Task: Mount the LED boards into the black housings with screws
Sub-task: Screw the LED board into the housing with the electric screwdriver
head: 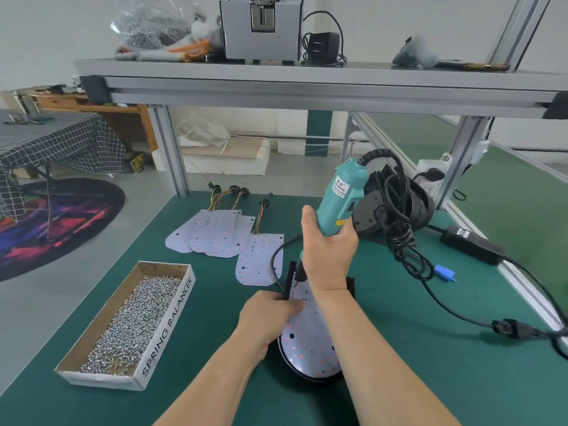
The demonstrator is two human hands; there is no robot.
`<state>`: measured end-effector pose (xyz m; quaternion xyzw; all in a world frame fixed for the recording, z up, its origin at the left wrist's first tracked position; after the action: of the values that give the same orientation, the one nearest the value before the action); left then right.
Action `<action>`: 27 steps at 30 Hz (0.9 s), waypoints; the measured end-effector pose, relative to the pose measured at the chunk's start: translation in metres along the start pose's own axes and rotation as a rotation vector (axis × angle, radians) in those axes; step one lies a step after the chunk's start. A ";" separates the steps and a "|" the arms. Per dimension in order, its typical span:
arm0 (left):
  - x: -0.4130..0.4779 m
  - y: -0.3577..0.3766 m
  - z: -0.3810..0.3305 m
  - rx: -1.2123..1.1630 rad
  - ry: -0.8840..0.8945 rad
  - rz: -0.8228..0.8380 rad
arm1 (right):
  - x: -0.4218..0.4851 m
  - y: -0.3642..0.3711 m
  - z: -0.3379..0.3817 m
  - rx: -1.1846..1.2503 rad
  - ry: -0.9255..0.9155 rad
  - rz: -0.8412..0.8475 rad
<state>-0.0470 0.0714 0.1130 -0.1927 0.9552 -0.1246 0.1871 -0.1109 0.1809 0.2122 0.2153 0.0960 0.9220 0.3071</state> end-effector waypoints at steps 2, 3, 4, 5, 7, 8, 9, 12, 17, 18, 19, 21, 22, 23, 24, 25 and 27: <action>-0.001 -0.001 -0.003 0.002 -0.002 -0.008 | 0.001 -0.005 0.005 0.004 -0.009 -0.010; -0.002 -0.002 -0.004 -0.001 -0.001 -0.007 | 0.002 -0.009 0.008 0.011 -0.028 -0.013; -0.004 -0.002 -0.006 -0.004 0.003 -0.001 | 0.001 -0.014 0.010 0.023 -0.039 -0.020; -0.005 -0.003 -0.007 -0.004 0.008 0.008 | 0.000 -0.020 0.011 0.033 -0.034 -0.036; -0.008 -0.003 -0.009 -0.002 0.012 0.022 | -0.005 -0.033 0.012 0.042 -0.003 -0.088; -0.008 -0.003 -0.010 -0.001 0.009 0.021 | -0.007 -0.039 0.012 0.043 0.016 -0.108; -0.009 -0.003 -0.010 0.004 0.003 0.022 | -0.009 -0.044 0.013 0.042 0.032 -0.118; -0.017 0.001 -0.014 0.015 -0.014 0.072 | -0.010 -0.056 0.019 0.056 0.038 -0.127; -0.021 0.005 -0.016 0.042 0.000 0.082 | 0.023 -0.073 0.050 0.007 -0.077 -0.217; -0.021 0.005 -0.015 0.041 0.000 0.088 | 0.035 -0.080 0.055 -0.023 -0.099 -0.250; -0.021 0.005 -0.015 0.036 0.002 0.095 | 0.049 -0.089 0.059 -0.046 -0.110 -0.281; -0.021 0.005 -0.013 0.021 0.004 0.094 | 0.075 -0.114 0.056 -0.095 -0.089 -0.340; -0.021 0.005 -0.011 0.017 0.004 0.085 | 0.085 -0.130 0.049 -0.159 -0.063 -0.375; -0.020 0.004 -0.010 0.013 0.004 0.071 | 0.093 -0.147 0.039 -0.241 -0.021 -0.412; -0.019 0.004 -0.009 0.007 0.003 0.054 | 0.098 -0.166 0.026 -0.315 0.037 -0.446; -0.018 0.004 -0.008 -0.001 0.001 0.037 | 0.100 -0.184 0.012 -0.378 0.102 -0.474; -0.015 0.004 -0.005 -0.012 -0.007 0.014 | 0.097 -0.214 -0.014 -0.514 0.200 -0.499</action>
<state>-0.0377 0.0819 0.1206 -0.1878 0.9566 -0.1167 0.1900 -0.0748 0.4091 0.1662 0.0098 -0.0594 0.8294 0.5554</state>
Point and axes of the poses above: each hand's wrist, its own x-axis towards the middle knuckle, its own y-axis out of the palm, z = x × y, the point moved 4 cm from there along x, towards the middle knuckle, and after that the axes turned 14 degrees about -z, right-handed, at the moved point
